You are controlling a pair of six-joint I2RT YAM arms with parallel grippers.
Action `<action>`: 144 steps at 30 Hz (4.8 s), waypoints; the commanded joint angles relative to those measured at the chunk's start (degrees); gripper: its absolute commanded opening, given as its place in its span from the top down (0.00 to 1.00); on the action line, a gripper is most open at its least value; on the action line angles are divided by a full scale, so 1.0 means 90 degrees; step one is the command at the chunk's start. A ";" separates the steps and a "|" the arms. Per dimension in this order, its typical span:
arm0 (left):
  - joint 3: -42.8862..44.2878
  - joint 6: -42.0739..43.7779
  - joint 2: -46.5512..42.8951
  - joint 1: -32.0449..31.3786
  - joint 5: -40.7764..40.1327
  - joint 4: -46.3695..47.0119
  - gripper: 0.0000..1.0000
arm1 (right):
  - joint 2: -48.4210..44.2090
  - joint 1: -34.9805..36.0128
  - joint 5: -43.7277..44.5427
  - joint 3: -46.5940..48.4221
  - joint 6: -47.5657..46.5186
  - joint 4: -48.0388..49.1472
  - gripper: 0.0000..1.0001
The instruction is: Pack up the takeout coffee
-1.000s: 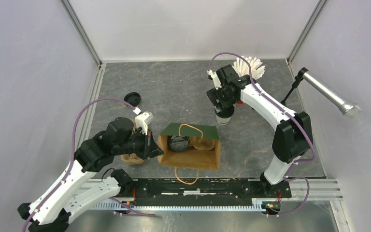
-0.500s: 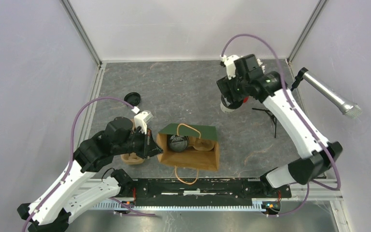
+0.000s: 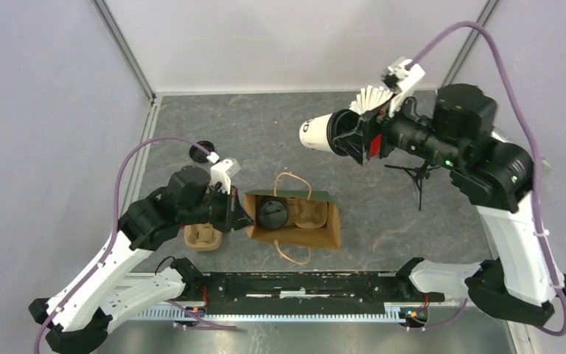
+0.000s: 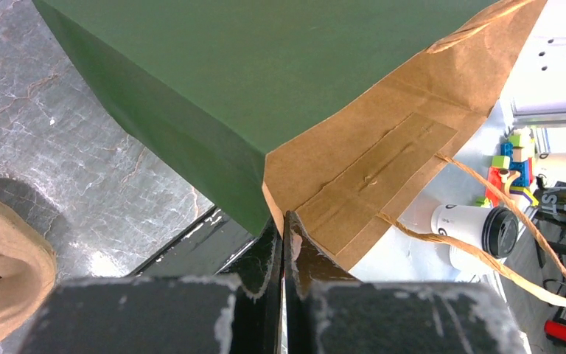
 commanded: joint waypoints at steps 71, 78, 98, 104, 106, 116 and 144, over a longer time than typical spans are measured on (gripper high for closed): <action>-0.0452 0.0587 -0.0200 -0.0017 0.0457 0.1024 0.88 | -0.0053 0.5036 0.3357 -0.3567 -0.3022 0.1302 0.22; -0.0500 0.0102 -0.0408 -0.0017 0.0318 0.1002 0.69 | -0.0162 0.5048 0.3403 -0.3665 -0.3199 0.1357 0.23; -0.0369 -0.0483 -0.0549 -0.0019 -0.0527 0.1075 0.46 | -0.0077 0.5424 0.3550 -0.3830 -0.3212 0.1398 0.25; -0.0539 -0.0585 -0.0593 -0.0023 -0.0196 0.1068 0.46 | -0.0063 0.5642 0.3642 -0.4023 -0.3064 0.1524 0.25; -0.0564 -0.0614 -0.0613 -0.0019 -0.0178 0.1078 0.47 | -0.0060 0.5724 0.3695 -0.4079 -0.3036 0.1536 0.25; -0.0835 0.0062 -0.0645 -0.0026 0.0328 0.1194 0.83 | -0.0124 0.5847 0.4213 -0.4098 -0.3027 0.1460 0.27; -0.1157 0.0628 -0.0574 -0.0025 0.1477 0.2016 0.93 | -0.0478 0.5841 0.4328 -0.5482 -0.4860 0.1519 0.25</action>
